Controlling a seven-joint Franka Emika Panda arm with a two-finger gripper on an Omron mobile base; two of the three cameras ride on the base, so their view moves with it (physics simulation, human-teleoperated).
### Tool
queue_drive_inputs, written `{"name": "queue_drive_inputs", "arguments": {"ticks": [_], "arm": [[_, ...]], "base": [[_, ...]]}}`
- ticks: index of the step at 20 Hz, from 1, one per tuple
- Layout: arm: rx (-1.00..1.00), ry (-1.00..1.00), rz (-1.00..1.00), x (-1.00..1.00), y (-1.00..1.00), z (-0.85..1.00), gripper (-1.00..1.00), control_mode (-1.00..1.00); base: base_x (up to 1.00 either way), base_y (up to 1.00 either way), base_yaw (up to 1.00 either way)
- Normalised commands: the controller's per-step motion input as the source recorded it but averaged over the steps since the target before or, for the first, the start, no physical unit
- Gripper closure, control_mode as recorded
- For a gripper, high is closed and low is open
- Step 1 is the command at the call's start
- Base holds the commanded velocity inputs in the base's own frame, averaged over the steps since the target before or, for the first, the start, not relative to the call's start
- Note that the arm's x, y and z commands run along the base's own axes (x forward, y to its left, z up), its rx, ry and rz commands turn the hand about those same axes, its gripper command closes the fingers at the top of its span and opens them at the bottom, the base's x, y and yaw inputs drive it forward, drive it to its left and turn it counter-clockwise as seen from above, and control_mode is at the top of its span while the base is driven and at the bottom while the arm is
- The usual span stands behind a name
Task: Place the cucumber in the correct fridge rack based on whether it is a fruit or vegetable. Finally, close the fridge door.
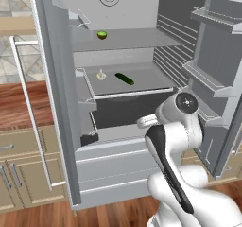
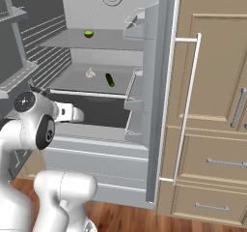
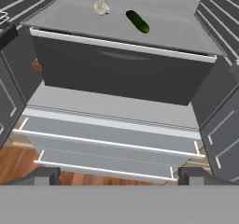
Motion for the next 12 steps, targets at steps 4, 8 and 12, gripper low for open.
{"name": "queue_drive_inputs", "arguments": {"ticks": [4, 8, 12], "arm": [[-0.21, -0.27, 0.11, -0.97, 0.66, 0.8, -1.0, -1.0], [-0.3, -0.14, 0.16, -0.86, 0.95, 0.74, -1.0, -1.0], [-0.29, -0.02, 0.14, -0.51, 1.0, 0.11, -1.0, -1.0]], "base": [[0.0, 0.0, 0.0], [0.0, 0.0, 0.0], [0.0, 0.0, 0.0]]}}
